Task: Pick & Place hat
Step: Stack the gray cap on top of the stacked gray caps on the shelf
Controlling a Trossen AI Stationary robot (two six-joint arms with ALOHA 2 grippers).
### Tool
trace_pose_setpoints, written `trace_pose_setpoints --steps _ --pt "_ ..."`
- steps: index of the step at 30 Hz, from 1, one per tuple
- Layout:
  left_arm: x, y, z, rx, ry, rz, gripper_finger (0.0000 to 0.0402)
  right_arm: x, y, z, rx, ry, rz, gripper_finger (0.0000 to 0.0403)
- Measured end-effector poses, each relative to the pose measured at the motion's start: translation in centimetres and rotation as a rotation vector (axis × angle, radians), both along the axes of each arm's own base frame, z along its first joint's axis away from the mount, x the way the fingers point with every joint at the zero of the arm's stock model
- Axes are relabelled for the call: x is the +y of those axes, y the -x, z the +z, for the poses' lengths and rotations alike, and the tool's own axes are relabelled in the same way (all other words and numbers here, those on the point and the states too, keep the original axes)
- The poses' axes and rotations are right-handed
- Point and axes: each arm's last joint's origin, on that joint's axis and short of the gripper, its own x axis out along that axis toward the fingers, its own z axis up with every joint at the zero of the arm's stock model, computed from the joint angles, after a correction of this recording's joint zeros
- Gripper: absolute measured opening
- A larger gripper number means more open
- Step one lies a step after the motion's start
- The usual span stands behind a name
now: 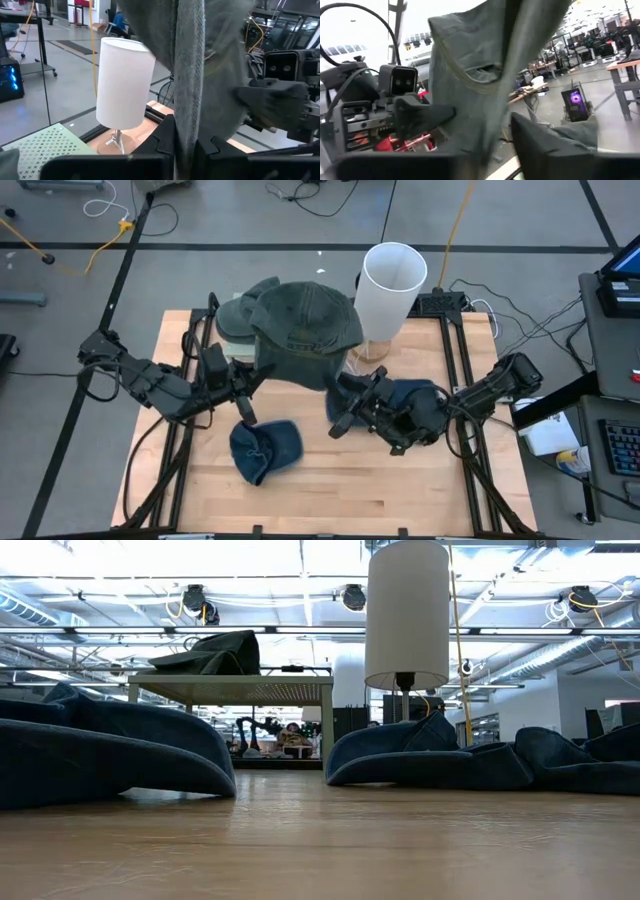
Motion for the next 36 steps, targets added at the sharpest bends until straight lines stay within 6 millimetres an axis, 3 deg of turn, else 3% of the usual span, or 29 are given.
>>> trace_pose_setpoints --steps 1,3,6,10,18,23,30,36 --pt "0.0 0.0 0.0 0.001 0.002 -0.013 0.0036 0.0 0.0 0.0 0.0 0.0 -0.001 0.0048" --pt "0.0 0.1 0.1 0.001 0.006 -0.039 0.0053 0.0 0.0 0.0 0.004 0.003 -0.009 0.0016" --pt "0.0 0.4 0.2 0.002 0.017 -0.118 0.0074 0.0 0.1 0.0 0.03 0.011 -0.038 0.001" --pt "0.1 1.1 0.7 -0.015 0.048 -0.204 0.0104 0.1 1.7 1.3 0.096 0.079 -0.085 0.0007" --pt "1.1 3.8 2.4 -0.114 0.159 -0.321 0.0204 -0.1 7.9 6.1 0.236 0.265 -0.094 0.0004" --pt "2.5 5.8 4.0 -0.233 0.272 -0.425 0.0247 -1.4 12.4 8.2 0.295 0.322 -0.019 0.0004" --pt "4.4 7.2 5.2 -0.331 0.353 -0.527 0.0263 -4.1 16.9 9.0 0.262 0.306 0.224 0.0004" --pt "5.3 6.5 5.1 -0.326 0.314 -0.521 0.0244 -6.1 17.3 8.0 0.328 0.276 0.311 0.0004"
